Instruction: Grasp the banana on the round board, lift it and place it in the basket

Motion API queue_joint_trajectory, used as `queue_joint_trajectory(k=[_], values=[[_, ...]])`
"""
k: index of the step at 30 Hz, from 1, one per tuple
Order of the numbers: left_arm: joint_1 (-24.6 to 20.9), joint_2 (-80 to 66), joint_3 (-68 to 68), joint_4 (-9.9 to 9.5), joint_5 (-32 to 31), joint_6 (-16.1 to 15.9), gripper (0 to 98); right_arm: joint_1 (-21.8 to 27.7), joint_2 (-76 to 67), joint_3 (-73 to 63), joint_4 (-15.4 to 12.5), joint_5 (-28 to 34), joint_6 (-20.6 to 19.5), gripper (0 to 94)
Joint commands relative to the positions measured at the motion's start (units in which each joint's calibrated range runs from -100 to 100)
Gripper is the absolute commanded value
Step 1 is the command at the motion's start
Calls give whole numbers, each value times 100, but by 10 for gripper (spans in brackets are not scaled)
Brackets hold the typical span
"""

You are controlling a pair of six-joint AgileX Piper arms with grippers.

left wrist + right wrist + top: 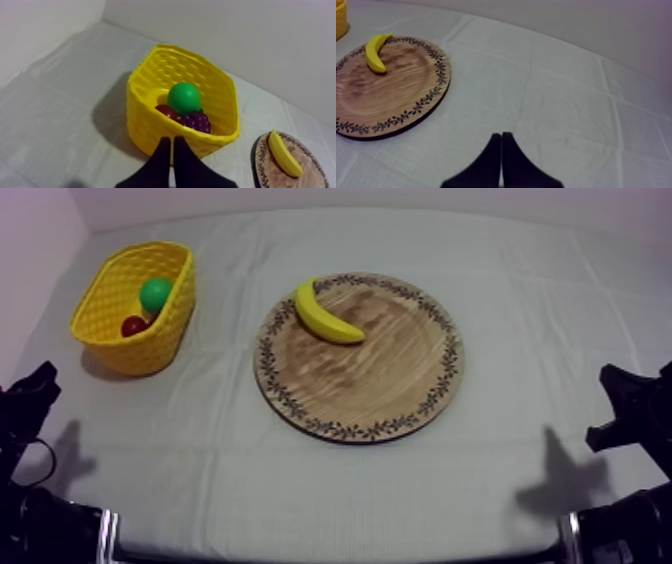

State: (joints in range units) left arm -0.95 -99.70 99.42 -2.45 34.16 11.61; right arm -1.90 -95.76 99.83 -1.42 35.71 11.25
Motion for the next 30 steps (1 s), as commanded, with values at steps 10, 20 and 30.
queue_joint_trajectory(k=[10,20,30], values=[[-2,-4,3,3,4,-1,1,-1,0,5,-2,-6,1,2],[37,-4,3,3,4,-13,1,-1,0,5,-2,-6,1,2],[820,-28,-14,-4,56,39,1,-1,0,5,-2,-6,1,2]])
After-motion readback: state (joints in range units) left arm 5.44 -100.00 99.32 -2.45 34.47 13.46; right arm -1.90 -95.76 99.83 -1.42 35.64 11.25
